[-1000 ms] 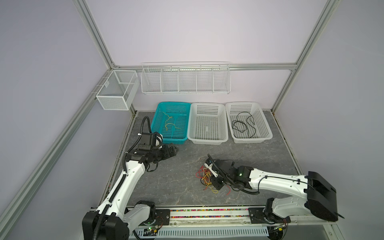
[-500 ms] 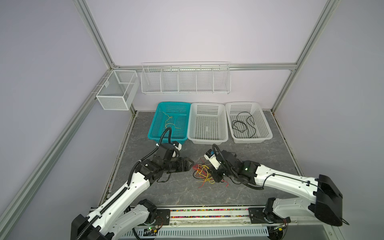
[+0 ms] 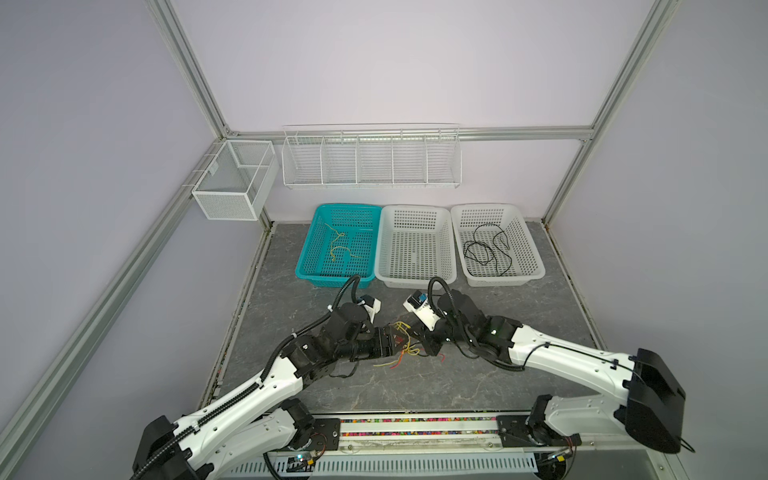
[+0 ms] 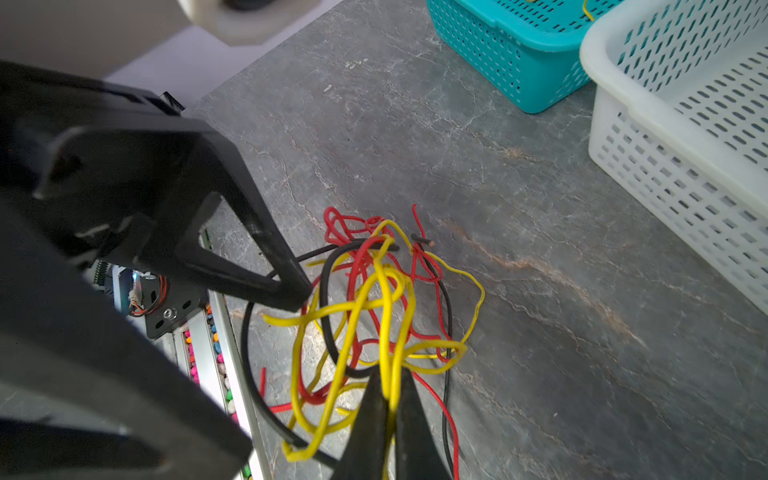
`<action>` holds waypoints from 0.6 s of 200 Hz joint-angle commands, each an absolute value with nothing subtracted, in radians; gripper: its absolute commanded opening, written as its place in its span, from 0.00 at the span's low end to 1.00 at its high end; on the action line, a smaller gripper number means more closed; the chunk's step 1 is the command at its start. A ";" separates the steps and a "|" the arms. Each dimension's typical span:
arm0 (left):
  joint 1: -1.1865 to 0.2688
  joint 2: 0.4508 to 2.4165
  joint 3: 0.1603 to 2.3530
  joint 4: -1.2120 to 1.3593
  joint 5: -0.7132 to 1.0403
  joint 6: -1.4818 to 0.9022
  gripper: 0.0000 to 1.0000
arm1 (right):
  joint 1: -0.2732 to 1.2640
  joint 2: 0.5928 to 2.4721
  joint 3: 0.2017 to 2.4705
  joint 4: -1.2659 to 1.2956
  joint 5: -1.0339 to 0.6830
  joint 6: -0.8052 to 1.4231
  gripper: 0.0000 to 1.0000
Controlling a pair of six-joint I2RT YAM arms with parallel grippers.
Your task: Untangle the cables
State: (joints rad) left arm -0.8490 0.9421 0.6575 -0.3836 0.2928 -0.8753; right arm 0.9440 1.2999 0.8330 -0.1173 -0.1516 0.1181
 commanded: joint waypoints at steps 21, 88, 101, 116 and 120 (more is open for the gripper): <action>-0.869 1.012 0.641 -0.334 0.257 -0.891 0.49 | 0.916 1.254 0.755 0.011 -0.174 0.087 0.07; -0.870 1.058 0.644 -0.391 0.188 -0.858 0.05 | 0.874 1.148 0.672 0.054 -0.118 0.156 0.07; -0.870 1.064 0.644 -0.390 0.179 -0.853 0.00 | 0.873 1.135 0.669 0.039 -0.087 0.160 0.07; -0.869 1.069 0.647 -0.397 0.170 -0.847 0.00 | 0.867 1.114 0.664 0.030 -0.052 0.172 0.07; -0.870 1.071 0.647 -0.401 0.168 -0.846 0.00 | 0.863 1.107 0.662 0.028 -0.048 0.176 0.07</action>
